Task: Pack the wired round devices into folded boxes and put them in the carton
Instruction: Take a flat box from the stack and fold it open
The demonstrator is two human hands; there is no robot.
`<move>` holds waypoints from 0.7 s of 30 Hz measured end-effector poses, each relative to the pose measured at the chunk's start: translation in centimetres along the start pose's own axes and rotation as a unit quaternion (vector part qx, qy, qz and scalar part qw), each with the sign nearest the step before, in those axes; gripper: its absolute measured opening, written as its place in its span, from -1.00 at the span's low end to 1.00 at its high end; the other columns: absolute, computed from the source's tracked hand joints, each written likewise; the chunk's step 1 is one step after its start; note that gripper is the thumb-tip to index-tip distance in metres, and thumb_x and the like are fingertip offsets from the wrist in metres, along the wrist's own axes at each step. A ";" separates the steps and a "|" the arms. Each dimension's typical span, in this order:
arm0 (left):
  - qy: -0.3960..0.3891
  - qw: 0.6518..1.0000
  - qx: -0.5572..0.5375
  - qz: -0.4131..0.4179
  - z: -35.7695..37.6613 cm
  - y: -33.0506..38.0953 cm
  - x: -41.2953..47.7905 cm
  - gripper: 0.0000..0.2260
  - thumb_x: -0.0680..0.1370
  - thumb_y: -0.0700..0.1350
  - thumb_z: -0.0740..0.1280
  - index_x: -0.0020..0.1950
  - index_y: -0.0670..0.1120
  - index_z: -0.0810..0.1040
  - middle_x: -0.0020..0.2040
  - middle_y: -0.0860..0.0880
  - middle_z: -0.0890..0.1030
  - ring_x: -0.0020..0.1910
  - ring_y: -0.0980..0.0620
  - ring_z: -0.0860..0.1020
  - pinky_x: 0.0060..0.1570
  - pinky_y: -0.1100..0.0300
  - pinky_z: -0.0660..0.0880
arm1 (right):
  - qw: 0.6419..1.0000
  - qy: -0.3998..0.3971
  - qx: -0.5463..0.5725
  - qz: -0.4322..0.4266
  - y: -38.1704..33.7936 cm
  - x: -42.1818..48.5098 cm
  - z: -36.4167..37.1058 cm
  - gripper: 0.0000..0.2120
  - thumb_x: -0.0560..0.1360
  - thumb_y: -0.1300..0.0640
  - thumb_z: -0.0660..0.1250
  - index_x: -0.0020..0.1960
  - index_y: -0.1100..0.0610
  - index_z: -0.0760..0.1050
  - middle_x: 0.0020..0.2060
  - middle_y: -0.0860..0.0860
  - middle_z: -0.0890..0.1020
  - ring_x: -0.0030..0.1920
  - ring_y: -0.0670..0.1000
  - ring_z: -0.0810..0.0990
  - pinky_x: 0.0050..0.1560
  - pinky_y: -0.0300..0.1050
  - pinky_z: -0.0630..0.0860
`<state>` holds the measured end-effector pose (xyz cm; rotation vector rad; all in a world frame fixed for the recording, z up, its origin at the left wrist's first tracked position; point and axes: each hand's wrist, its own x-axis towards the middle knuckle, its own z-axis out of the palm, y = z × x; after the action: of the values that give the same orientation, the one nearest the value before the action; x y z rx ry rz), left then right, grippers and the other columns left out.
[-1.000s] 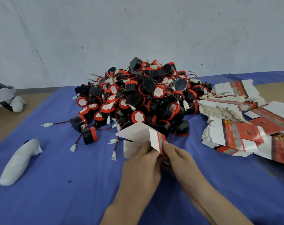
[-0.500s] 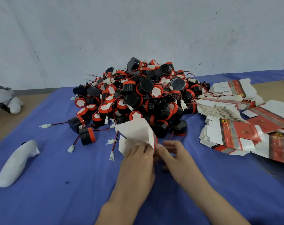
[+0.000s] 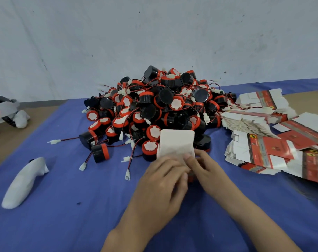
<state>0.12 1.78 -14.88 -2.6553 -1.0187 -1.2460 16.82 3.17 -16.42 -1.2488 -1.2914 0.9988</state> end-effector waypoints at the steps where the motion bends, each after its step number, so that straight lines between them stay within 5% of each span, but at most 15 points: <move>1: 0.058 0.998 -0.002 -0.015 -0.5 -0.2 0.1 -0.78 0.65 -0.09 0.20 0.08 -0.10 0.63 0.04 0.08 0.59 0.12 0.08 0.51 0.21 0.27 0.40 | 1.000 0.003 -0.015 0.000 0.0 0.0 -0.2 -0.49 0.33 -0.41 0.29 0.17 -0.18 0.50 -0.06 -0.27 0.70 -0.04 -0.26 0.67 -0.11 -0.42 0.51; 5: 0.214 0.956 0.025 -0.198 -1.9 -3.1 0.2 -0.76 0.64 -0.05 0.17 0.11 -0.05 0.62 0.10 0.08 0.47 0.13 0.08 0.43 0.15 0.19 0.41 | 0.998 -0.017 -0.062 0.022 0.6 -0.5 -0.8 -0.44 0.30 -0.46 0.27 0.22 -0.25 0.43 -0.01 -0.38 0.64 0.05 -0.31 0.61 0.06 -0.30 0.53; 8: 0.172 0.908 0.116 -0.365 -2.6 -6.9 -0.5 -0.73 0.64 -0.13 0.23 0.29 -0.05 0.60 0.36 -0.24 0.38 0.34 -0.25 0.34 0.31 -0.19 0.37 | 0.996 -0.045 -0.077 0.022 0.4 -0.9 -0.8 -0.55 0.36 -0.40 0.26 0.21 -0.33 0.40 0.03 -0.46 0.60 0.11 -0.37 0.57 0.08 -0.39 0.51; 10: 0.103 0.887 0.129 -0.432 -2.9 -8.9 -1.2 -0.69 0.65 -0.07 0.22 0.38 0.02 0.54 0.48 -0.32 0.25 0.47 -0.31 0.20 0.42 -0.26 0.23 | 0.995 -0.062 -0.081 0.021 0.2 -1.1 -0.8 -0.57 0.38 -0.37 0.24 0.24 -0.37 0.38 0.06 -0.47 0.60 0.12 -0.41 0.55 0.05 -0.49 0.47; 15: -0.011 0.878 0.182 -0.442 -3.0 -11.4 -2.5 -0.68 0.65 0.05 0.23 0.38 0.01 0.50 0.31 -0.27 0.46 0.28 -0.33 0.40 0.27 -0.22 0.37 | 0.994 -0.060 -0.093 0.017 0.3 -0.7 -1.2 -0.14 0.37 -0.45 0.21 0.59 -0.16 0.16 0.33 -0.29 0.51 0.25 -0.29 0.53 0.11 -0.42 0.47; 21: 0.140 0.870 0.087 -0.464 -3.9 -11.7 -2.7 -0.74 0.64 0.08 0.26 0.02 -0.12 0.40 -0.05 -0.14 0.53 -0.01 -0.21 0.47 -0.12 -0.08 0.41 | 0.997 -0.007 -0.077 0.011 -0.2 -0.9 -1.1 -0.15 0.40 -0.47 0.11 0.61 -0.17 0.12 0.36 -0.34 0.44 0.12 -0.60 0.38 -0.01 -0.60 0.37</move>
<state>-10.46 8.39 -16.85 -1.7339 -2.3193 -1.4580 17.82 2.14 -16.24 -1.3776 -1.3893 0.9377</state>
